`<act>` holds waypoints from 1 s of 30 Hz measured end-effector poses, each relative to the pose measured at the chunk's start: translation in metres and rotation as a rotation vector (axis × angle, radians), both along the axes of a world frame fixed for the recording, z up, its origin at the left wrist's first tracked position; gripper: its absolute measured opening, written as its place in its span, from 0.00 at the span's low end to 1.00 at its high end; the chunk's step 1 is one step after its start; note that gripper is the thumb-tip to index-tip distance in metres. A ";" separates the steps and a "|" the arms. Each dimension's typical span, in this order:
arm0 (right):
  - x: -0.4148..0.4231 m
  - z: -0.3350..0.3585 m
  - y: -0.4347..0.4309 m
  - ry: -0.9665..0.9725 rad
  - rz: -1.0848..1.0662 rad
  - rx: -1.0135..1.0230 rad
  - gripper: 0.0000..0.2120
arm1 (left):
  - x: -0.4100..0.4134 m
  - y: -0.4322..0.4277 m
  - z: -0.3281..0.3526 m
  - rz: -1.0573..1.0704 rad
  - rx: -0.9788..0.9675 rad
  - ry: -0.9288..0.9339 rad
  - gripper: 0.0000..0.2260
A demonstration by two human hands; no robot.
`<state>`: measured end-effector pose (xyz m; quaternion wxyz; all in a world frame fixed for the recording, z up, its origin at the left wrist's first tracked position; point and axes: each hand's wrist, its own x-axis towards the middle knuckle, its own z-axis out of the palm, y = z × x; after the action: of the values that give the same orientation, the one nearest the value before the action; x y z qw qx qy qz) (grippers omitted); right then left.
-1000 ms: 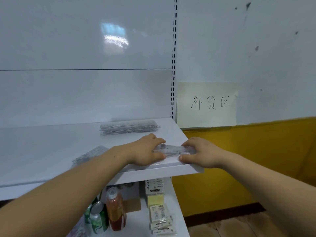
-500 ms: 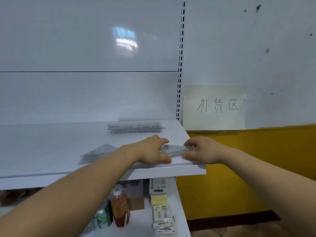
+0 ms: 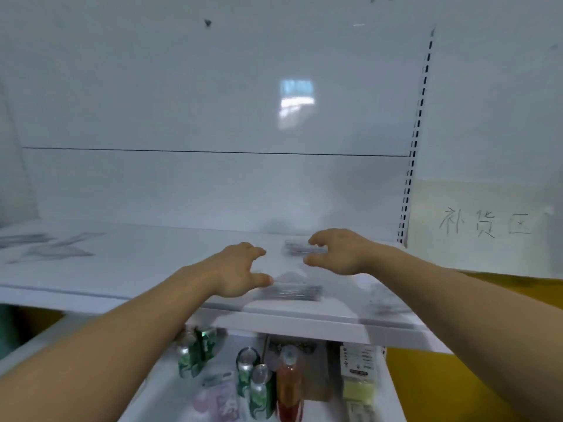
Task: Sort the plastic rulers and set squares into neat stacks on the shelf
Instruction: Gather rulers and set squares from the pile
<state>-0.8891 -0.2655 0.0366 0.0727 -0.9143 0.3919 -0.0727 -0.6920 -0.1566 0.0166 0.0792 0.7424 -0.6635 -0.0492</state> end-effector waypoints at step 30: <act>0.640 -0.041 0.101 0.066 0.153 0.056 0.41 | 0.561 0.208 -0.019 0.726 -0.050 0.016 0.29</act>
<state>-0.2486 -0.1644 -0.0049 0.0908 -0.9411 0.3247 -0.0259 -0.1309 0.0513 -0.0021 0.1148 0.9269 -0.3572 -0.0076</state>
